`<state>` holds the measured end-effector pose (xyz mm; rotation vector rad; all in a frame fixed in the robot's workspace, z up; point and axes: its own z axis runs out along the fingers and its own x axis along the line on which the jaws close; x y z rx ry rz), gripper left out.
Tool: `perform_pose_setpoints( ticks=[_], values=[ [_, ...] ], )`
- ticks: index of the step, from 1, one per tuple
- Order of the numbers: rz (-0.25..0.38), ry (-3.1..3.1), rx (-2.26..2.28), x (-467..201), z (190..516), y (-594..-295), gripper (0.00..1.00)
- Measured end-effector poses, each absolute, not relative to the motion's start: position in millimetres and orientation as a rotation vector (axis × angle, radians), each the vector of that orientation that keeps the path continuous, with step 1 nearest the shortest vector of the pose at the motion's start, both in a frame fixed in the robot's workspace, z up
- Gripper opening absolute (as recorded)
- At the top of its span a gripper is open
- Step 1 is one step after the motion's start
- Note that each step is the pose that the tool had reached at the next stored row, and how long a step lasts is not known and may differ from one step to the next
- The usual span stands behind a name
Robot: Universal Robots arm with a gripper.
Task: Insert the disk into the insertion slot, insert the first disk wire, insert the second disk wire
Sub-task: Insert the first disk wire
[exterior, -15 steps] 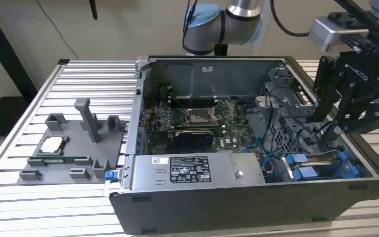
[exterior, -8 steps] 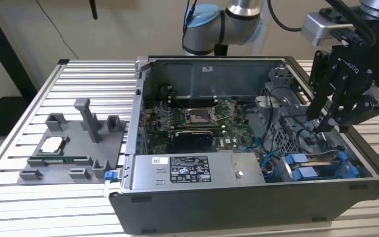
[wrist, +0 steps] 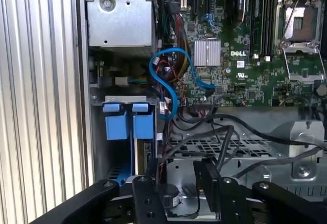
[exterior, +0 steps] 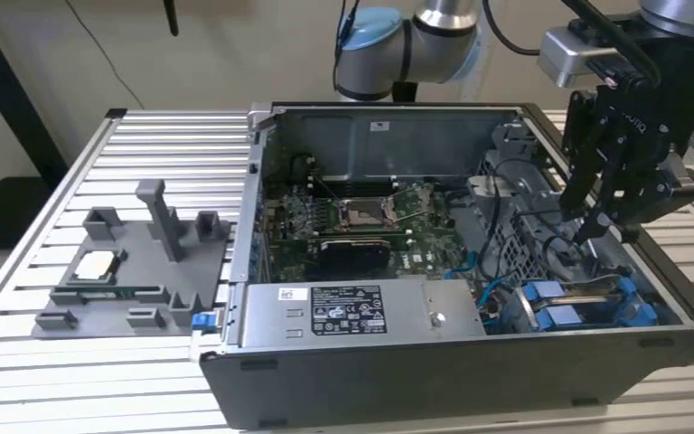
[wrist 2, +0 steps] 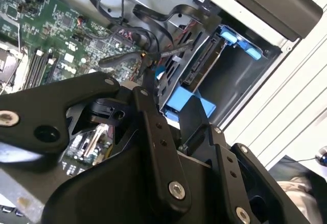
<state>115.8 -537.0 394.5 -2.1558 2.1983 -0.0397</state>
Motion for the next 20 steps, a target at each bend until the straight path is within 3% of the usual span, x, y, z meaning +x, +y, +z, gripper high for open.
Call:
perform_pose_setpoints(
  ticks=[4, 14, 20],
  values=[
    [-0.043, 2.191, -2.148, 113, 396, -536, 0.47],
    [-0.126, 2.147, -2.108, 99, 388, -529, 0.47],
    [-0.132, 2.144, -2.106, 99, 386, -529, 0.47]
  ],
)
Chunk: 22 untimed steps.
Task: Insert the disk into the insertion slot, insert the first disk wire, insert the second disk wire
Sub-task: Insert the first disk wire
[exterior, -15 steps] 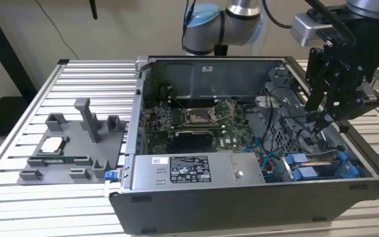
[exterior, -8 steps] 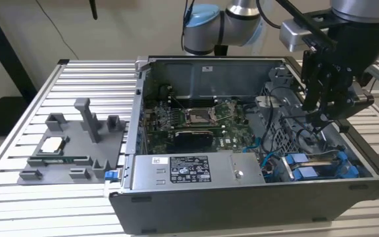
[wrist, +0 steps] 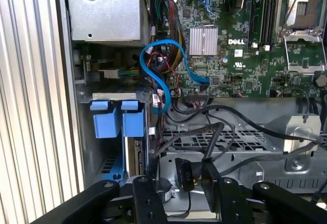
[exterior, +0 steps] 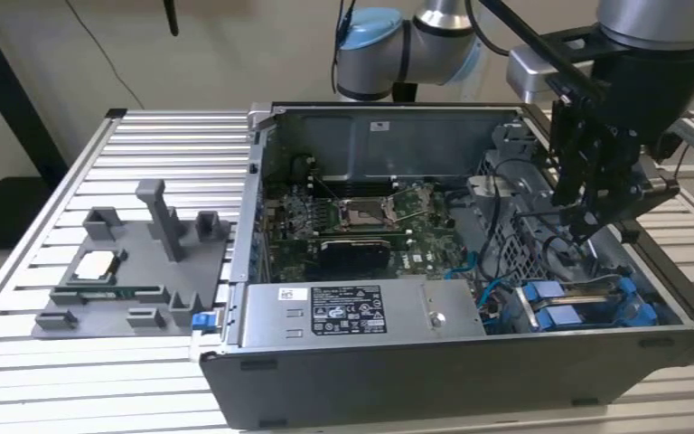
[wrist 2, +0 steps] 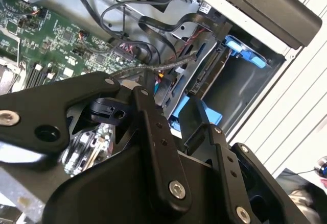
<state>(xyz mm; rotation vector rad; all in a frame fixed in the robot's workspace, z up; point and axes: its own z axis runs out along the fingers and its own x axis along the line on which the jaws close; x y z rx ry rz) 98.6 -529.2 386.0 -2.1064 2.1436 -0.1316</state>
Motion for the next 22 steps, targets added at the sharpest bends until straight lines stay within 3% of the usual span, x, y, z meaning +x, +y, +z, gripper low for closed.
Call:
perform_pose_setpoints(
  ticks=[2, 8, 19, 22],
  values=[
    [-0.132, 2.144, -2.106, 98.6, 385.7, -529.2, 0.45],
    [-0.132, 2.144, -2.106, 98.6, 384.6, -529.2, 0.20],
    [-0.132, 2.144, -2.106, 98.6, 382.8, -529.2, 0.20],
    [-0.108, 2.158, -2.120, 101.8, 382.4, -530.0, 0.20]
  ],
)
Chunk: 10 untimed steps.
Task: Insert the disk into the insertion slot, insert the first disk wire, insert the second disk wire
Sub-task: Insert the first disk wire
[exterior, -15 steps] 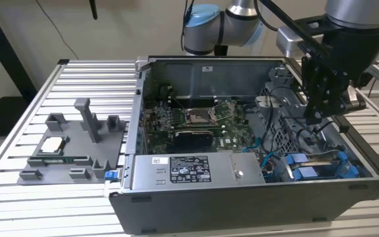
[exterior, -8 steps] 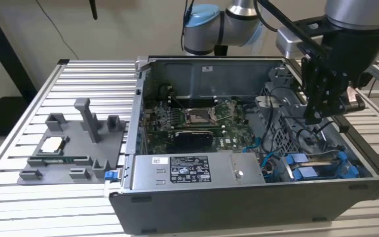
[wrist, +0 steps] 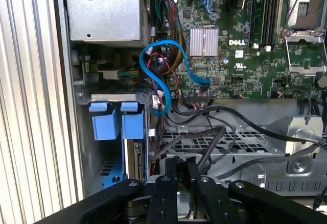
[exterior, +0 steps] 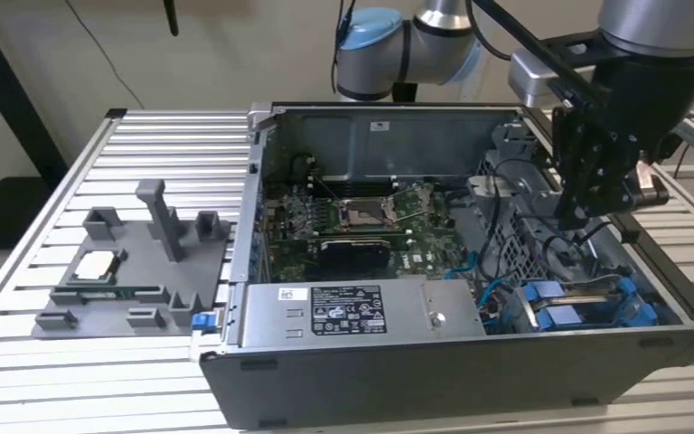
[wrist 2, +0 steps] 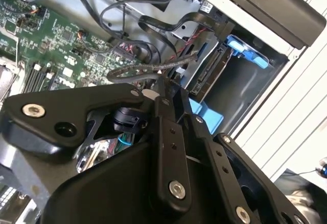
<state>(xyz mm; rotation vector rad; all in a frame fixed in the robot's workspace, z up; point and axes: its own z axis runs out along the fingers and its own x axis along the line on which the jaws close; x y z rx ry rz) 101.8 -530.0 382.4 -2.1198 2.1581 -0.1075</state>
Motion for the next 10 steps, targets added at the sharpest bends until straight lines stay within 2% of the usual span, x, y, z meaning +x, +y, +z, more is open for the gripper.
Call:
perform_pose_setpoints(
  ticks=[10],
  values=[
    [-0.026, 2.201, -2.160, 118, 378, -547, 0.20]
  ],
)
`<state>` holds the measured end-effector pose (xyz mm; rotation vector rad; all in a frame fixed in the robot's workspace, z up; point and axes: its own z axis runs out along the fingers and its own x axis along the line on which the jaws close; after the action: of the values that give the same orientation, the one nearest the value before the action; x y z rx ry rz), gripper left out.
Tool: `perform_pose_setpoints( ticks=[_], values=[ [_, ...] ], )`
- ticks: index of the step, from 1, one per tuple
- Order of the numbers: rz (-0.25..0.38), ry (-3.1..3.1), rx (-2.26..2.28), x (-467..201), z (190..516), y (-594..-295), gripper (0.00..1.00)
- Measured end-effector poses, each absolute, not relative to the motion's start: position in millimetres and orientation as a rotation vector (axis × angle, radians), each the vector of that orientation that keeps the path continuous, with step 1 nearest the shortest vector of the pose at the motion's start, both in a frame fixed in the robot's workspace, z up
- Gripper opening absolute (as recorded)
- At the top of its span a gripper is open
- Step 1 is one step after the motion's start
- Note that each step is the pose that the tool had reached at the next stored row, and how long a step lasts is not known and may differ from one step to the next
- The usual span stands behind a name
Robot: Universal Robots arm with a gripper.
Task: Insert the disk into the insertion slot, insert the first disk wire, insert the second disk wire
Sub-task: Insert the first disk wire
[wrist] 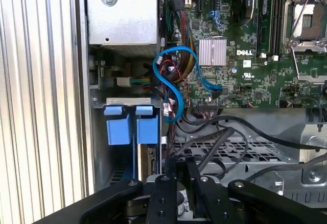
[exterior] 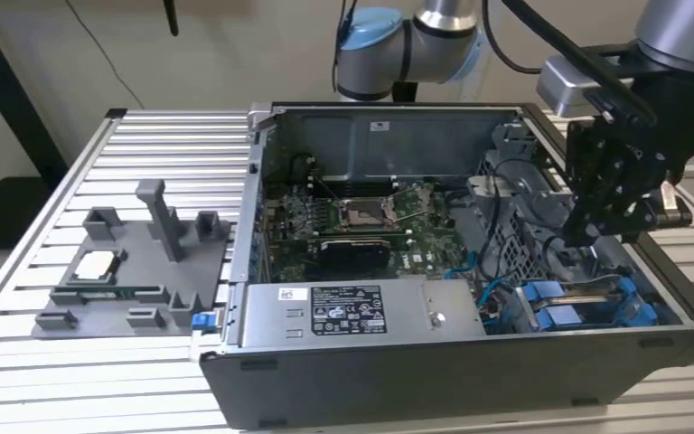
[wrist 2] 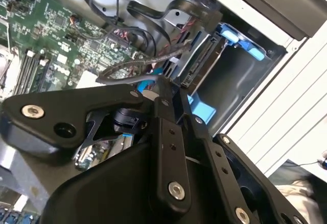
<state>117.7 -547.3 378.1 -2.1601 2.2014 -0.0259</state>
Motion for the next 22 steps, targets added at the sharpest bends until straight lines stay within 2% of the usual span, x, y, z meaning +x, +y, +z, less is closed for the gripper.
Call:
perform_pose_setpoints(
  ticks=[10, 22],
  values=[
    [0.031, 2.229, -2.185, 137, 370, -560, 0.20],
    [0.106, 2.263, -2.217, 164, 361, -562, 0.20]
  ],
)
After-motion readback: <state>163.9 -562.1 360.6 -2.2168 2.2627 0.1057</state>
